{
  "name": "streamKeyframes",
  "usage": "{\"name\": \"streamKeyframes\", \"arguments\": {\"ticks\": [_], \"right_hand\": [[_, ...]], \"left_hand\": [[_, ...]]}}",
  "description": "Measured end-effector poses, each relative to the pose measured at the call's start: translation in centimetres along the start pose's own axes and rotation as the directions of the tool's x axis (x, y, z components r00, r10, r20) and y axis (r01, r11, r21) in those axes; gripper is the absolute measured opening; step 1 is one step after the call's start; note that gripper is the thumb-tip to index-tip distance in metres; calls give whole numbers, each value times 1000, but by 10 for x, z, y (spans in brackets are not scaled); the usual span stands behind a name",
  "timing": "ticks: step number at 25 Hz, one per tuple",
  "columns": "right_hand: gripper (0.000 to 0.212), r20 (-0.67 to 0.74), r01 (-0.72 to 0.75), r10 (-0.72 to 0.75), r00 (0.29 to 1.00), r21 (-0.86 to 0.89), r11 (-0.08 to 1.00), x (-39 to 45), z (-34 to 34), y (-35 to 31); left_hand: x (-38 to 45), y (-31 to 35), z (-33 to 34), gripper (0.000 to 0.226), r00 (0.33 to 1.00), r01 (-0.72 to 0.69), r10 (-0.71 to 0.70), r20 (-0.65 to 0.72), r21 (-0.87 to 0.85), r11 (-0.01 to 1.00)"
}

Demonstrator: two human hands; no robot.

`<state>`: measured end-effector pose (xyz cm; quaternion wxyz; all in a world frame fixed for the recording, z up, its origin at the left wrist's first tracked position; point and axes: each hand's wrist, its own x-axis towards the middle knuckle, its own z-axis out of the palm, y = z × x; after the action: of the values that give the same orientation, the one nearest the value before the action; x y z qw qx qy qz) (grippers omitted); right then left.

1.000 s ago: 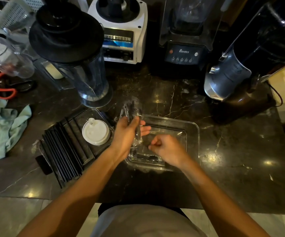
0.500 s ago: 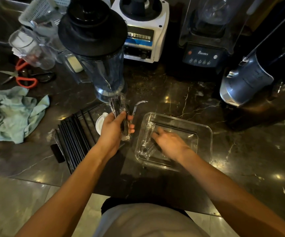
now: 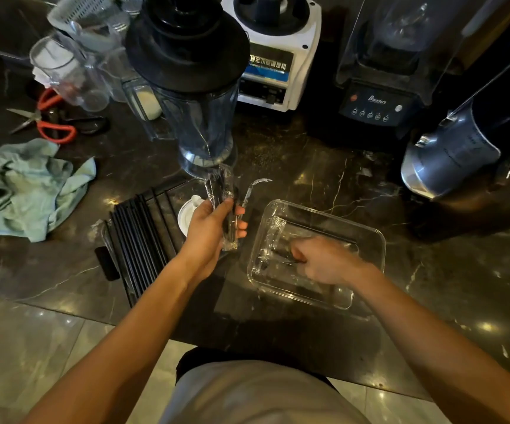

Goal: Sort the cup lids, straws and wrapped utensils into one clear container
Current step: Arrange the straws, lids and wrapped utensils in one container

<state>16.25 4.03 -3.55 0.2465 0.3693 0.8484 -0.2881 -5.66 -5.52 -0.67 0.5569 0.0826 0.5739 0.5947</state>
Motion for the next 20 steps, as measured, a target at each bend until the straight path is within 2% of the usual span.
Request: {"name": "streamKeyframes", "arguments": {"ticks": [1,2,3,4,5,6,7,8,9,10,11,12,13,14,17,20], "right_hand": [[6,27,-66,61,998,286,956,0,2,-2],[8,50,-114,104,993,560,820,0,5,-7],[11,89,-166,152,984,764,623,2,8,-11],[16,118,-202,198,973,852,482,5,11,-13],[22,129,-227,242,962,869,440,7,15,-16],[28,83,-243,296,951,796,554,9,17,-18],[30,-20,-240,317,948,609,756,10,17,-19],[28,-145,-222,274,951,297,929,10,14,-18],[33,-226,-156,152,962,-3,988,10,13,-19],[57,-223,-54,6,975,-209,977,12,14,-19],[83,-161,57,-117,980,-337,940,16,17,-18],[98,-93,122,-173,980,-403,907,20,19,-20],[101,-63,153,-199,978,-433,888,24,21,-22],[95,-80,156,-211,974,-438,885,28,23,-23],[61,-167,122,-209,964,-421,899,29,24,-28],[40,-182,91,-180,967,-414,906,20,18,-22]], "left_hand": [[0,-2,1,15,1000,6,-6,3,4,1000],[1,-3,2,16,1000,11,-11,8,10,1000],[1,-3,3,18,1000,14,-15,16,18,1000],[1,-3,5,21,1000,18,-19,24,23,1000],[1,-3,5,23,999,21,-22,30,26,999],[1,-2,6,23,999,23,-24,37,28,999],[2,-1,5,21,999,23,-24,42,30,999],[2,0,4,19,999,23,-25,46,29,999],[2,0,4,19,998,25,-26,49,27,999],[2,0,3,20,998,27,-28,51,27,999],[3,-1,4,22,998,28,-29,53,30,999],[2,-2,4,24,998,27,-29,56,34,999],[1,-2,5,25,998,28,-30,55,38,999],[0,-3,6,25,998,30,-32,56,37,999],[-1,-4,10,24,997,44,-47,68,34,998],[1,-8,18,22,996,49,-52,76,42,998]]}}
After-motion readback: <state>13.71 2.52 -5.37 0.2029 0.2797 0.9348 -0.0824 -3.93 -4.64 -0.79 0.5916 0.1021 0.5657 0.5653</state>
